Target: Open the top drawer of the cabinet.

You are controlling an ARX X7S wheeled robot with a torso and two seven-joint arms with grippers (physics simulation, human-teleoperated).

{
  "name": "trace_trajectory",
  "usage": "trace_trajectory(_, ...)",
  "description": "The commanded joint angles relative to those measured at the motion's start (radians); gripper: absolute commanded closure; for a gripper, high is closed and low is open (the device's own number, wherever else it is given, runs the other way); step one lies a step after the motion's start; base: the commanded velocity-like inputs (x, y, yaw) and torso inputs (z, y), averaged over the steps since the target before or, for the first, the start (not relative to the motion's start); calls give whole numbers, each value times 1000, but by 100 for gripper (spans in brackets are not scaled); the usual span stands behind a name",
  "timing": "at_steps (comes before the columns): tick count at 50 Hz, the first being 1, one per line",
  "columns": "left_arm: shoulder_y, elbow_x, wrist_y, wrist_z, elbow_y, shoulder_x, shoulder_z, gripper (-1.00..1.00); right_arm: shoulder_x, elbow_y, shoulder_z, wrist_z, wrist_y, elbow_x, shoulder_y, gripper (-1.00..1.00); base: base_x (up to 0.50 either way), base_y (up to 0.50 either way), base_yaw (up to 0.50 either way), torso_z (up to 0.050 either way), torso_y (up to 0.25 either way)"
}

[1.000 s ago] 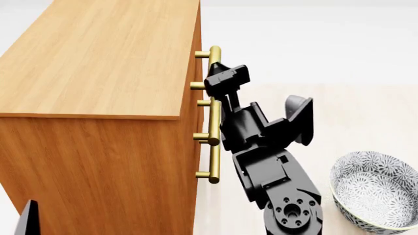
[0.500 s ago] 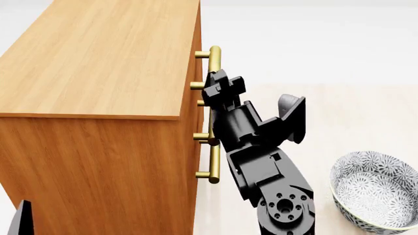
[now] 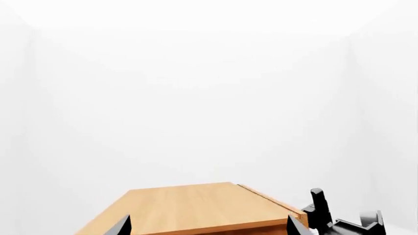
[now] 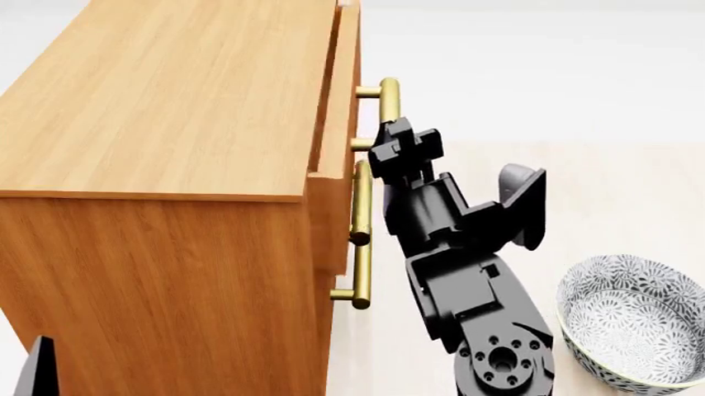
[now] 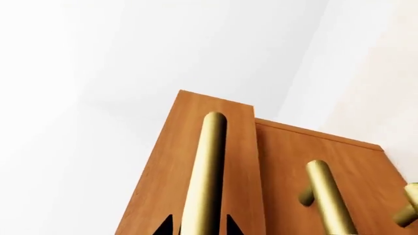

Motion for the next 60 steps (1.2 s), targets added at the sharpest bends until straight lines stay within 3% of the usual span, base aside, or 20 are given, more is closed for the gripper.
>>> trace_trajectory(1, -12, -1, -8, 0, -1, 7, 10, -100, 38, -115, -10, 32, -18, 39, -28, 100, -13, 0, -3, 0, 10)
trace_trajectory(26, -27, 3, -7, -13, 1, 5, 28, -100, 83, -143, 11, 34, -30, 67, -44, 100, -6, 0, -2, 0, 3)
trace_trajectory(27, -27, 2, -4, -13, -1, 5, 28, -100, 84, -147, 15, 44, -30, 72, -46, -100, 0, 0, -3, 0, 11)
trace_trajectory(43, -26, 4, 5, -17, -9, 1, 35, -100, 126, -222, 42, 88, -40, 94, -68, -100, 0, 0, 0, 0, 0)
trace_trajectory(60, -36, 7, -8, -26, 8, 0, 42, -100, 230, -528, -24, 388, -48, -55, -61, -100, 0, 0, 0, 0, 1)
